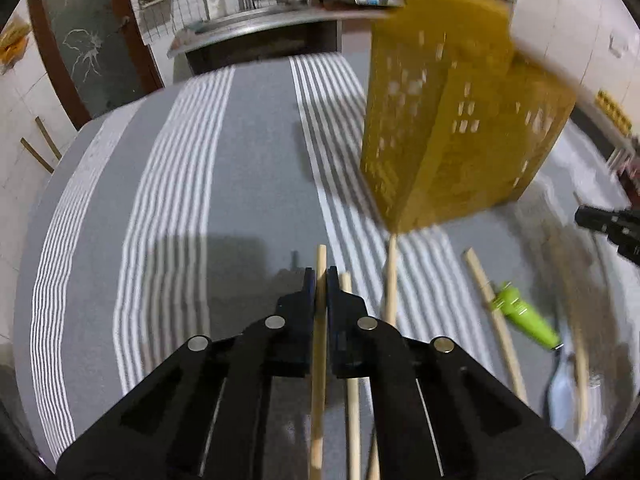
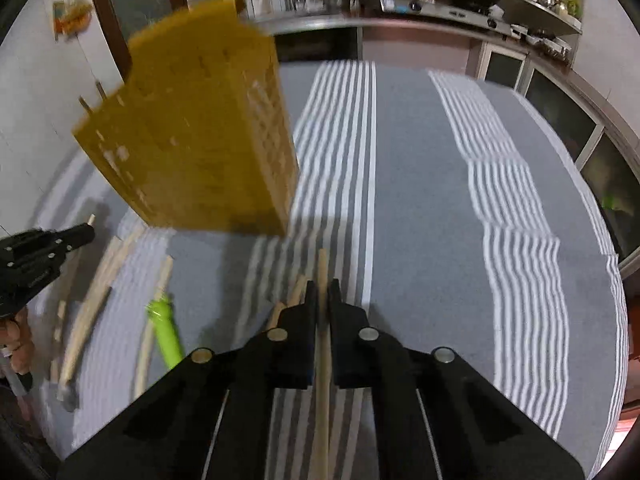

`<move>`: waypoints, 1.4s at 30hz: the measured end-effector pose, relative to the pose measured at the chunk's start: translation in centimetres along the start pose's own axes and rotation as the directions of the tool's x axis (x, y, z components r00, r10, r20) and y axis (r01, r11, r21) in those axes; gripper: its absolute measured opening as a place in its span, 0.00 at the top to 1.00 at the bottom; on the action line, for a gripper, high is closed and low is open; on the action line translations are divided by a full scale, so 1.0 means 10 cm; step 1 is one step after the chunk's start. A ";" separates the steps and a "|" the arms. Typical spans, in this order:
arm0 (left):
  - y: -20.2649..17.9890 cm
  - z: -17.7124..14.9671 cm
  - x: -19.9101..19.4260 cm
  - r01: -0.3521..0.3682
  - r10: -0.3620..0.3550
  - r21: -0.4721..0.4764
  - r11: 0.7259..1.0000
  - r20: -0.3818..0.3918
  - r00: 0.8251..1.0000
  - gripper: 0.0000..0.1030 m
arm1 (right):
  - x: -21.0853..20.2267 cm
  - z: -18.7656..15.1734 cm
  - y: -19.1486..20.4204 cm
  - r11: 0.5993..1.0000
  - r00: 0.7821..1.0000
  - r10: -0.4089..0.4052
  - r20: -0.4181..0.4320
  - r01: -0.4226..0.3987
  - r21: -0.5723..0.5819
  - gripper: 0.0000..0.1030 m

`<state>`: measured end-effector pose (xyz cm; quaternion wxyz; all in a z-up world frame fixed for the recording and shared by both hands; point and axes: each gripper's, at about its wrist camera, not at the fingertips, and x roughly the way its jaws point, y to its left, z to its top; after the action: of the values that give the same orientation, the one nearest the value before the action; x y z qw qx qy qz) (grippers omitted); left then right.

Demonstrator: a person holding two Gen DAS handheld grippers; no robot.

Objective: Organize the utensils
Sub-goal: 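Grasp a wooden chopstick with the left tool while the right tool grasps another, then lift both held chopsticks and carry them over the yellow holder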

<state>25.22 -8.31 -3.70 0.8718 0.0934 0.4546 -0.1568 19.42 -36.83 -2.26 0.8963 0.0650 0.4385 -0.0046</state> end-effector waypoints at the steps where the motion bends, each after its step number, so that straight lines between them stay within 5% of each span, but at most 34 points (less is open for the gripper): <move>1: 0.00 0.01 -0.08 0.006 -0.006 -0.007 1.000 0.016 1.000 0.96 | -0.09 0.02 0.01 1.000 1.000 0.004 0.022 -0.004 0.000 0.94; 13: 0.09 0.23 -0.99 0.020 -0.012 -0.033 0.999 0.213 0.977 0.96 | -0.95 0.18 -0.02 0.998 0.957 0.035 0.288 -0.020 -0.054 0.94; 19: -0.02 0.29 -1.37 -0.005 0.010 -0.018 1.000 0.323 0.946 0.96 | -1.24 0.24 0.05 0.997 0.920 0.031 0.391 -0.002 -0.073 0.94; 29: -0.16 0.56 -2.10 0.011 -0.008 -0.002 1.000 0.490 0.871 0.96 | -1.98 0.50 0.20 0.994 0.851 0.065 0.520 -0.007 -0.113 0.94; 42: -0.40 0.92 -2.56 0.030 -0.040 0.025 0.999 0.566 0.823 0.96 | -2.55 0.81 0.33 0.990 0.784 0.083 0.615 0.004 -0.139 0.94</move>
<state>17.05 -10.02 22.50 0.9637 0.0410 0.1758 -0.1969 10.32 -35.77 23.15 0.9927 0.0094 0.1185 0.0222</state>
